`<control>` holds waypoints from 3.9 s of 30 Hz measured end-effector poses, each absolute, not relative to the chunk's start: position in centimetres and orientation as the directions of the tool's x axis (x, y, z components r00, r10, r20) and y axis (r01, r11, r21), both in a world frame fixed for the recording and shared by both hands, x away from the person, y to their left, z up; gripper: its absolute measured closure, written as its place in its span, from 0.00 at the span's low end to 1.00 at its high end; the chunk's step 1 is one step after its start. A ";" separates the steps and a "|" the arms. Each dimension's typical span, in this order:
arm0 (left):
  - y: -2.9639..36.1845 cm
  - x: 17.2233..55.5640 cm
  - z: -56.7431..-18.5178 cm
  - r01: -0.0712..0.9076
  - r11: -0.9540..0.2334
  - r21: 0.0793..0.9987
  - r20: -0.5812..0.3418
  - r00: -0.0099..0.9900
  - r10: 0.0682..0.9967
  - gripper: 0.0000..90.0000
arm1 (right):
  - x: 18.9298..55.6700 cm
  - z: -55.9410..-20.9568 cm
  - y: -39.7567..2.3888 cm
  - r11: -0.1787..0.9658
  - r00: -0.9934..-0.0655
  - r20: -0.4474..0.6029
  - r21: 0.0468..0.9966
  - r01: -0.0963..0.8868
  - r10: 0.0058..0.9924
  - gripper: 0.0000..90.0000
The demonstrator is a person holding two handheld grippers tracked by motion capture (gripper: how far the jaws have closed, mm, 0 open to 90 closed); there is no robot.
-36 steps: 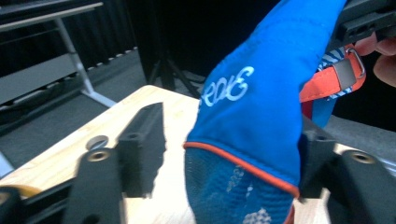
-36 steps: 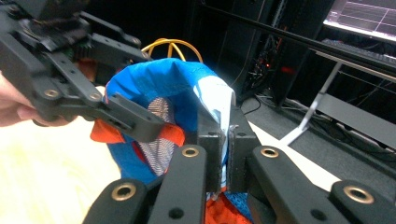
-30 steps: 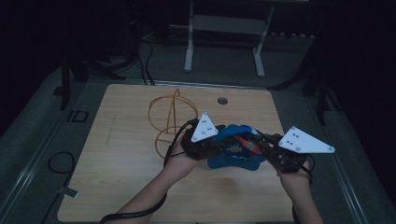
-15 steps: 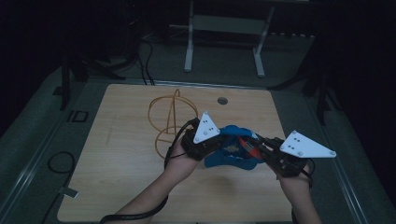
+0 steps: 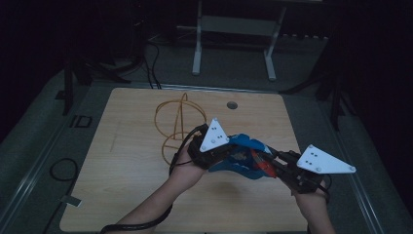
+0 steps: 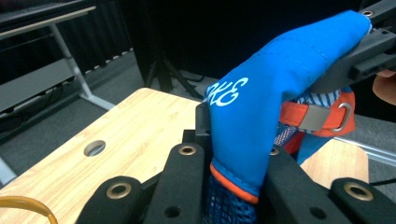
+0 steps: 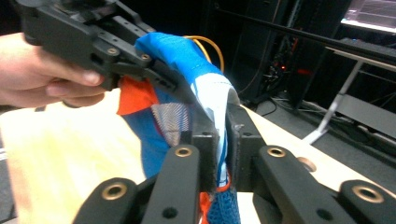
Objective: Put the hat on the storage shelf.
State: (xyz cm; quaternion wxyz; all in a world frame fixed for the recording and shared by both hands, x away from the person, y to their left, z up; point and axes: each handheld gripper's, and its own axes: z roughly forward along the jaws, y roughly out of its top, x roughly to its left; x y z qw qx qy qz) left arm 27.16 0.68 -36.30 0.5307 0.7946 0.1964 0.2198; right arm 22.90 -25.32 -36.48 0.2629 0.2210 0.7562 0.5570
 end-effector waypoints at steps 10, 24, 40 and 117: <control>3.0 26.9 -35.6 -0.090 -0.356 0.930 0.251 0.863 0.437 0.96 | 20.6 -35.7 -26.8 0.239 -0.795 -0.138 0.971 0.009 0.591 0.73; 5.9 26.6 -35.3 -0.244 -0.299 0.923 0.312 0.927 0.207 0.96 | 20.5 -36.2 -27.7 0.218 -0.806 -0.112 0.976 0.022 0.581 0.74; 7.2 26.2 -35.5 -0.366 -0.139 0.920 0.371 0.928 0.013 0.96 | 19.3 -37.9 -25.1 0.255 -0.896 -0.086 0.966 0.031 0.435 0.73; 13.4 23.2 -39.2 -0.093 -0.346 0.934 0.226 0.902 0.368 0.43 | 22.6 -33.9 -25.9 0.211 -0.808 -0.111 0.977 0.016 0.579 1.00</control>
